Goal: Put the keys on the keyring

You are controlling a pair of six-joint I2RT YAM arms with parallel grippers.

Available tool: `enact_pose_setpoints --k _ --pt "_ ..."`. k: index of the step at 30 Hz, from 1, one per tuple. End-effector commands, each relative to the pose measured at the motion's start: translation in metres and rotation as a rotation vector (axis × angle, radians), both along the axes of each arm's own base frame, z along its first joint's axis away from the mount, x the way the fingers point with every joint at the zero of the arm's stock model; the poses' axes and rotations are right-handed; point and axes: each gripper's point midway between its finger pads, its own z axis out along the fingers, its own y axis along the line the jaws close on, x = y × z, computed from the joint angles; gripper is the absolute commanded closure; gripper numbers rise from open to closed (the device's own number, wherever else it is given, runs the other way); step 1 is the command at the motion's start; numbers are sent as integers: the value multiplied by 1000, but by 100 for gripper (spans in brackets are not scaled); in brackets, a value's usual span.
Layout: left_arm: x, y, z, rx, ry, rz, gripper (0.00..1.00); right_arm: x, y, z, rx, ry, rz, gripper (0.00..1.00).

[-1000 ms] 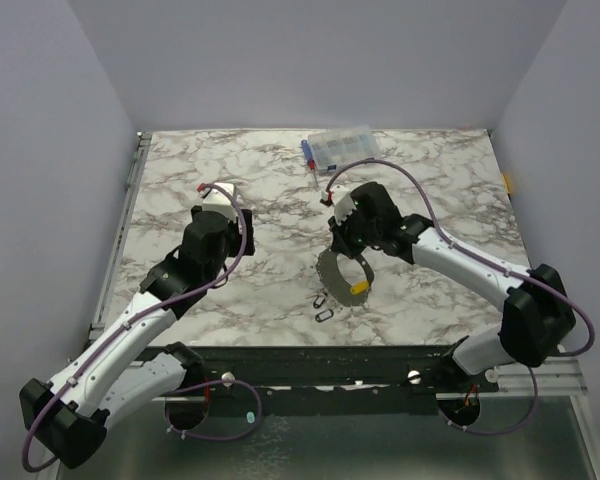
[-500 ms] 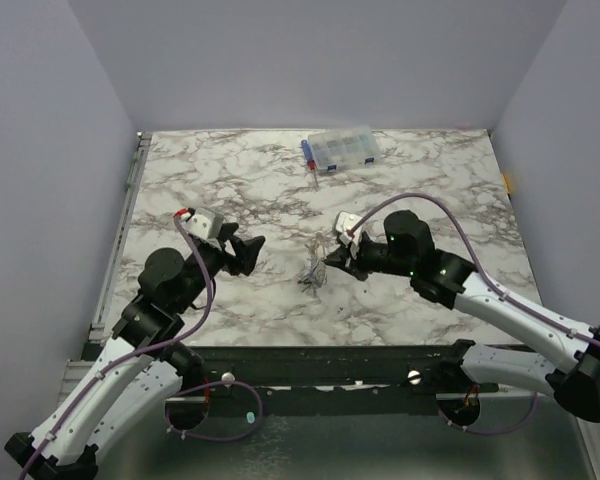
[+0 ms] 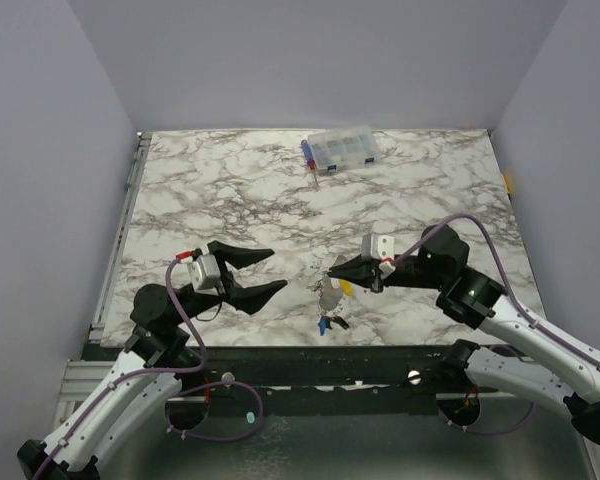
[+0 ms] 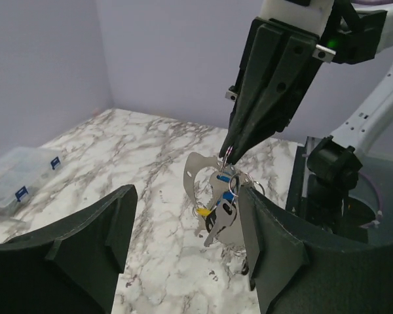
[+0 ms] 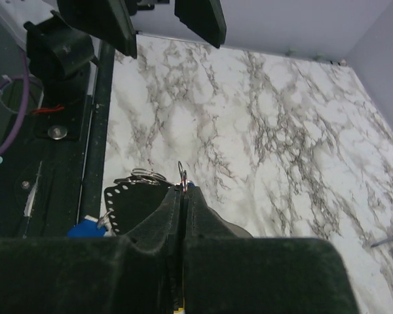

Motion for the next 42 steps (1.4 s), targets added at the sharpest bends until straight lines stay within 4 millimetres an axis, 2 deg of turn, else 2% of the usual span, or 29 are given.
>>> enact_pose_setpoints --k 1,7,13,20,24,31,42 --pt "-29 -7 22 -89 -147 -153 32 -23 5 33 107 -72 128 99" --pt "-36 -14 32 -149 -155 -234 41 -38 7 38 130 -49 202 100" --pt "-47 -26 40 -171 -154 -325 48 -57 4 55 171 -32 287 99" --pt "-72 -46 42 -159 -170 -452 52 -76 -1 71 201 -5 363 99" --pt "-77 -50 46 -168 -170 -469 53 -84 -3 80 223 3 398 99" --pt "-75 -54 44 -167 -145 -470 59 -84 -3 88 237 7 395 99" --pt "-57 -65 47 -187 -92 -406 61 -77 0 82 219 36 362 99"
